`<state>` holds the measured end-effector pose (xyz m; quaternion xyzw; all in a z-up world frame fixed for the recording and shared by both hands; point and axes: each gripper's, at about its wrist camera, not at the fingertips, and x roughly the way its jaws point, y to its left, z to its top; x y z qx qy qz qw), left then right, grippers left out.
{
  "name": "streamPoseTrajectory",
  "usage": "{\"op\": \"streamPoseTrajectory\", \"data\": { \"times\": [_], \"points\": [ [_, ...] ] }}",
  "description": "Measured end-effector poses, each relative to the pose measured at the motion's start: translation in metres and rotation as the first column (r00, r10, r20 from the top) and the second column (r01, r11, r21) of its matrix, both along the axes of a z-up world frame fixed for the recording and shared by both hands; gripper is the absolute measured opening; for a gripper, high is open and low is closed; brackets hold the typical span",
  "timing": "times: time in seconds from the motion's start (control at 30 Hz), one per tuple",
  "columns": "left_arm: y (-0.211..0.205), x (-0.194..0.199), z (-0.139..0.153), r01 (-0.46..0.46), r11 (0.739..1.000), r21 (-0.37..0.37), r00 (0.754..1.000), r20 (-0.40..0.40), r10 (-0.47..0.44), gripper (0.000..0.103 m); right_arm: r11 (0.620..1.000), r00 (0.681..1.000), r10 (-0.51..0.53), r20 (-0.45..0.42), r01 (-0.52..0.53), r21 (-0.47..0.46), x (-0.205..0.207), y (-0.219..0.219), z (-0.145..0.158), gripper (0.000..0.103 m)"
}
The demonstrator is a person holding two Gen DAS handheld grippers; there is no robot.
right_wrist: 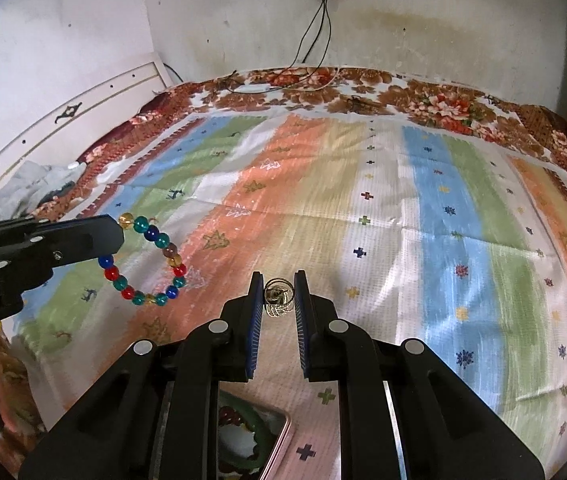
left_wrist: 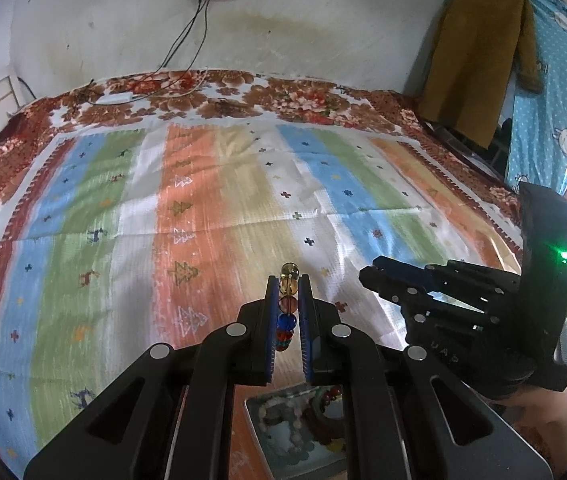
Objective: Organize jewelry
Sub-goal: 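Lift the bracelet and charm and carry both over the silver tin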
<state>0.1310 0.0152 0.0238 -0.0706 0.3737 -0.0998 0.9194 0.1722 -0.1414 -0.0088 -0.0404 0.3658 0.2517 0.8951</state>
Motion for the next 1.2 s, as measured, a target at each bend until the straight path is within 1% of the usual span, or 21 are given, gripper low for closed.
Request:
{"op": "streamPoseTrajectory", "data": {
  "times": [0.07,0.27,0.33,0.5,0.73,0.93,1.2],
  "points": [
    [-0.001,-0.004,-0.001,0.0,1.0,-0.005,1.0,-0.003,0.0,0.009,1.0,1.0,0.003,0.004,-0.003,-0.001,-0.005,0.0,0.001,0.016],
    [-0.005,-0.016,-0.002,-0.003,1.0,0.014,1.0,0.01,0.003,0.009,1.0,1.0,0.008,0.003,-0.008,0.01,-0.017,-0.003,0.002,0.016],
    [-0.006,-0.022,-0.001,-0.016,1.0,0.022,1.0,0.025,0.015,0.009,1.0,1.0,0.011,0.011,-0.011,0.007,-0.023,-0.003,0.002,0.016],
    [-0.009,-0.035,0.001,-0.016,1.0,0.012,0.999,0.038,0.015,0.009,1.0,0.999,0.027,0.039,-0.026,-0.008,-0.036,-0.002,0.003,0.016],
    [-0.012,-0.05,-0.002,-0.003,1.0,0.008,0.999,0.037,0.003,0.009,0.999,0.998,0.035,0.057,-0.036,0.014,-0.048,-0.007,0.008,0.016],
    [-0.016,-0.061,-0.005,0.003,1.0,0.014,1.0,0.029,-0.004,0.009,0.999,0.997,0.053,0.055,-0.053,0.002,-0.059,-0.007,0.006,0.016],
    [-0.018,-0.071,-0.009,0.006,1.0,0.016,1.0,0.022,-0.006,0.009,0.997,0.995,0.076,0.059,-0.077,0.009,-0.075,-0.009,0.007,0.016]
  ]
}}
